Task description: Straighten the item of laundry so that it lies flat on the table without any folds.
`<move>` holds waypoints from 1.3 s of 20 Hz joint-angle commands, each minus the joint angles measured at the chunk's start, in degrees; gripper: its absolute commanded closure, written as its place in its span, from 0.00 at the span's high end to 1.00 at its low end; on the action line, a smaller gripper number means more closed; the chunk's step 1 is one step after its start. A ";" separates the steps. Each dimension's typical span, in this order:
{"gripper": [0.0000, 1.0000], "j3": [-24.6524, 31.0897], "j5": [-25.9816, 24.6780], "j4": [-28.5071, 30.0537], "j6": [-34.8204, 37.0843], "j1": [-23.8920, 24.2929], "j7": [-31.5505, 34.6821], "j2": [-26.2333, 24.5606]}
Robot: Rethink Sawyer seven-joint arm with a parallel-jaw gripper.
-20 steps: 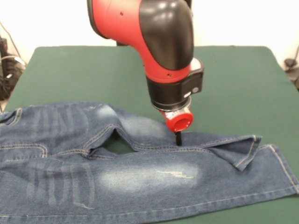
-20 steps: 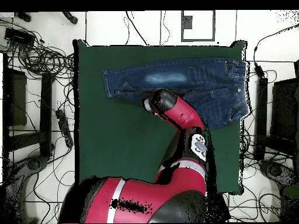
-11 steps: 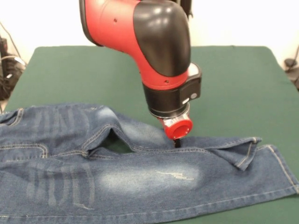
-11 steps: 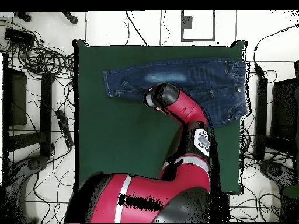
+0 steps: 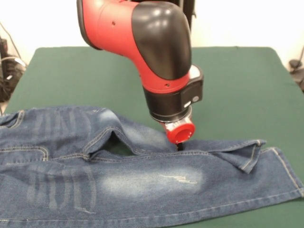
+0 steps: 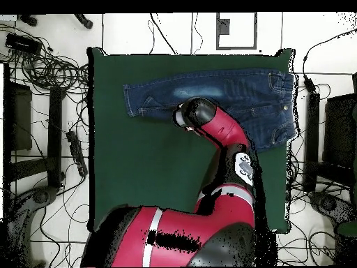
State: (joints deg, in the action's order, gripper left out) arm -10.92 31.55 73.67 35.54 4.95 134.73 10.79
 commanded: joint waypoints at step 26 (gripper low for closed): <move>1.00 0.72 5.82 6.92 -18.06 -13.26 23.08 -1.87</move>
State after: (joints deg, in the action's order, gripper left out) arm -15.45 31.55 76.53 26.77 -1.48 138.03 11.33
